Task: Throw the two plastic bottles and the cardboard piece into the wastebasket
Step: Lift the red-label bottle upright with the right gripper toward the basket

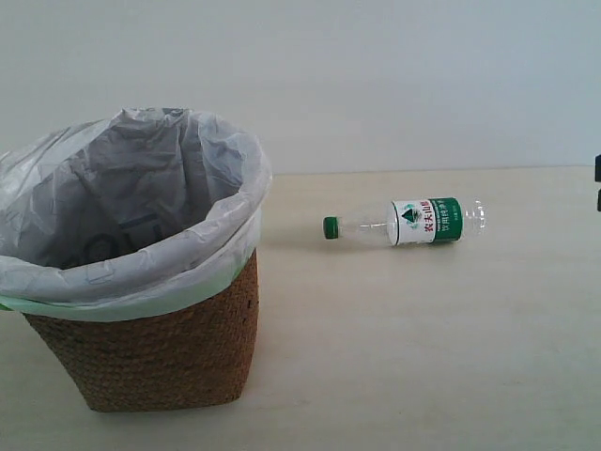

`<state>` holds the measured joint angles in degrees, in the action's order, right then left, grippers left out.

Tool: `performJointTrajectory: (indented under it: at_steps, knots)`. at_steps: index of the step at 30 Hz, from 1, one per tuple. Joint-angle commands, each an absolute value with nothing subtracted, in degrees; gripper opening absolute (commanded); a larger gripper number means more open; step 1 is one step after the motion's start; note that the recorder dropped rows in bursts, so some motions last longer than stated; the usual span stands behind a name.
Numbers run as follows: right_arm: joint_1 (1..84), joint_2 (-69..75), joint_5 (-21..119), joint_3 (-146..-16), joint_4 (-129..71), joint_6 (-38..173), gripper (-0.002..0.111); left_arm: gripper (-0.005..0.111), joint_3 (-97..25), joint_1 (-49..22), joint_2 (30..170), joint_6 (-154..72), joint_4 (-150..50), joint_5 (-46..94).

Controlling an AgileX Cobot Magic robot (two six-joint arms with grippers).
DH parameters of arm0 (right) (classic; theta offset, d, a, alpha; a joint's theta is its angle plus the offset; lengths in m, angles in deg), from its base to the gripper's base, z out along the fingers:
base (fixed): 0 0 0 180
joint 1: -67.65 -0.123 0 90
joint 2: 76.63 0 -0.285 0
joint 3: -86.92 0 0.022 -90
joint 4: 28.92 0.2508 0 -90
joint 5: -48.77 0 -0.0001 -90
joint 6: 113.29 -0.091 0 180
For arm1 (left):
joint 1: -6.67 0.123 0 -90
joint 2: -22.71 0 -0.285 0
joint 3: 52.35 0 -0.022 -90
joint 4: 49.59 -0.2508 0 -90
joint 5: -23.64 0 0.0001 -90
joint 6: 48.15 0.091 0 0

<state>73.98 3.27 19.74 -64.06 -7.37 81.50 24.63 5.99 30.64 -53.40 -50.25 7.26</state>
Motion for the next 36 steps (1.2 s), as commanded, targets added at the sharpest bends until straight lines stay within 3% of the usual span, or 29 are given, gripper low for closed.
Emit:
performJointTrajectory:
  at_steps: [1, 9, 17, 23, 29, 36]
  knots:
    - [74.41, 2.62, 11.88, -67.94, -10.33, 78.88, 0.000, 0.004, 24.86, 6.12, 30.50, -53.71, -50.53, 7.52]
    - [74.11, 2.63, 8.21, -68.49, -12.23, 78.29, 0.000, 0.004, 24.86, 6.12, 30.50, -53.71, -50.53, 7.52]
    - [64.90, 2.63, 7.91, -72.71, -13.37, 75.99, 0.000, 0.004, 24.86, 6.12, 30.50, -53.71, -50.53, 7.52]
    - [63.09, 2.63, 3.43, -77.41, -14.70, 73.02, 0.000, 0.004, 24.86, 6.12, 30.50, -53.71, -50.53, 7.52]
    - [62.43, 2.63, 3.63, -77.65, -5.64, 77.77, 0.000, 0.004, 24.86, 6.12, 30.50, -53.71, -50.53, 7.52]
    - [54.20, 2.74, 8.79, -77.77, -0.62, 80.54, 0.000, 0.004, 24.86, 6.12, 30.50, -53.71, -50.53, 7.52]
